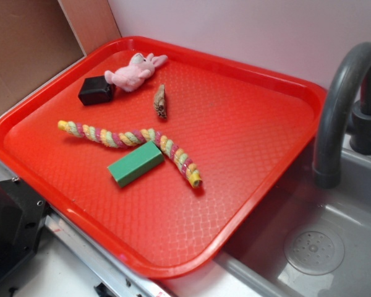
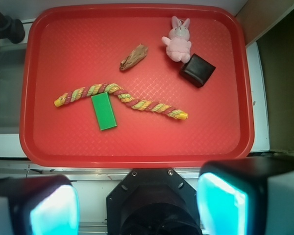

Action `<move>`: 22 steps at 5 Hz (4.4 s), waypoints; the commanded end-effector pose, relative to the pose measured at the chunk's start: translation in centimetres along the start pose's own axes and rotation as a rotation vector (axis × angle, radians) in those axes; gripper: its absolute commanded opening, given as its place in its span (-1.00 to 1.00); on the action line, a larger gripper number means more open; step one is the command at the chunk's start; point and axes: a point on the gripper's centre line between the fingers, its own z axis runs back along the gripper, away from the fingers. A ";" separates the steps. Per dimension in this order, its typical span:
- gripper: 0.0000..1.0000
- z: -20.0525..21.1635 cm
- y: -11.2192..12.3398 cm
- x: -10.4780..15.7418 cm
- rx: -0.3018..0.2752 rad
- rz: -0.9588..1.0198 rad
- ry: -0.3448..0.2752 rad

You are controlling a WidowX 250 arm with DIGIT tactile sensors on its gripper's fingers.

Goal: Grab the green block.

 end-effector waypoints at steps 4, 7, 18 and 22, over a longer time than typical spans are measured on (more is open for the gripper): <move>1.00 -3.6 -1.3 2.0 -0.062 0.049 -0.065; 1.00 -10.4 -3.8 3.7 -0.116 -0.056 0.015; -1.00 -23.4 -4.8 4.0 0.145 -0.112 0.206; -1.00 -5.3 1.4 4.2 0.020 0.082 -0.102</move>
